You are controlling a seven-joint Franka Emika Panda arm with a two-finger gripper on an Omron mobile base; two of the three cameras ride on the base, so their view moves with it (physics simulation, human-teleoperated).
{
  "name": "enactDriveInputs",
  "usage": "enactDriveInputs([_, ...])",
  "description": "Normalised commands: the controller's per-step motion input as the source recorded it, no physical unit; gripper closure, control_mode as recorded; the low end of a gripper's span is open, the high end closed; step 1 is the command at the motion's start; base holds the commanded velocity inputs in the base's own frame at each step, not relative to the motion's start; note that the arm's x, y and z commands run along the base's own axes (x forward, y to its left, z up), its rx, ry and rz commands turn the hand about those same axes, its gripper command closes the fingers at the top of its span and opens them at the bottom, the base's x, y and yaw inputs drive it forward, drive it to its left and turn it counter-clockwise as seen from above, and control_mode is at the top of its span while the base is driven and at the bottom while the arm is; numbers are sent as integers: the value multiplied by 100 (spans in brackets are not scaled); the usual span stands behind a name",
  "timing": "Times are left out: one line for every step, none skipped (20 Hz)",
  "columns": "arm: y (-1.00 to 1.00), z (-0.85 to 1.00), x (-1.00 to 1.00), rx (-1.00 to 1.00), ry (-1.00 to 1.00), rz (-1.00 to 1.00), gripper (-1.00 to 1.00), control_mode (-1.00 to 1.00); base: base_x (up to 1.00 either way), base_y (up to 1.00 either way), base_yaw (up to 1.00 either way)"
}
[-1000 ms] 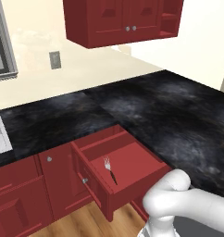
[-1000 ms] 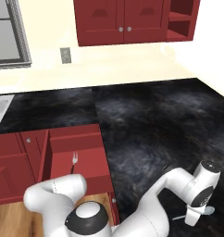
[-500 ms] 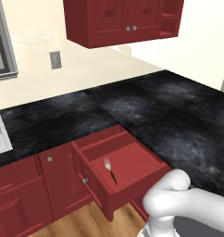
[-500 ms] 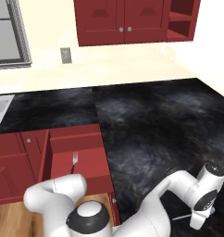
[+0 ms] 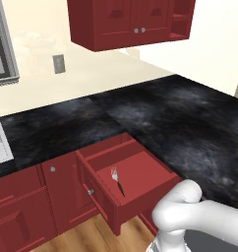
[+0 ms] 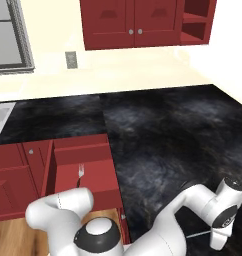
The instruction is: Organize the utensils by type. Pick up the wooden spoons from the counter and place them in the open cabinet. Then pick up the metallic utensils from the counter and place them in the open drawer.
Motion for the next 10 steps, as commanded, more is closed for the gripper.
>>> enactDriveInputs([1, -36, -20, 0, 0, 9, -100, -100, 0, 0, 0])
enactDriveInputs([4, -37, -20, 0, 0, 7, -100, -100, 0, 0, 0])
enactDriveInputs([6, -39, -20, 0, 0, 3, -100, -100, 0, 0, 0])
enactDriveInputs([10, -40, -15, 0, 0, 0, -100, -100, 0, 0, 0])
enactDriveInputs([16, -42, -15, 0, 0, 0, -100, -100, 0, 0, 0])
enactDriveInputs([16, -43, -17, 0, 0, 0, -100, -100, 0, 0, 0])
enactDriveInputs([18, -44, -16, -1, 0, 0, 100, -100, 0, 0, 0])
enactDriveInputs([20, -46, -14, 0, 0, 0, 100, -100, 0, 0, 0])
enactDriveInputs([14, -44, -9, 0, 0, 0, 100, -100, 0, 0, 0])
enactDriveInputs([12, -41, -7, 0, 0, 0, 100, -100, 0, 0, 0])
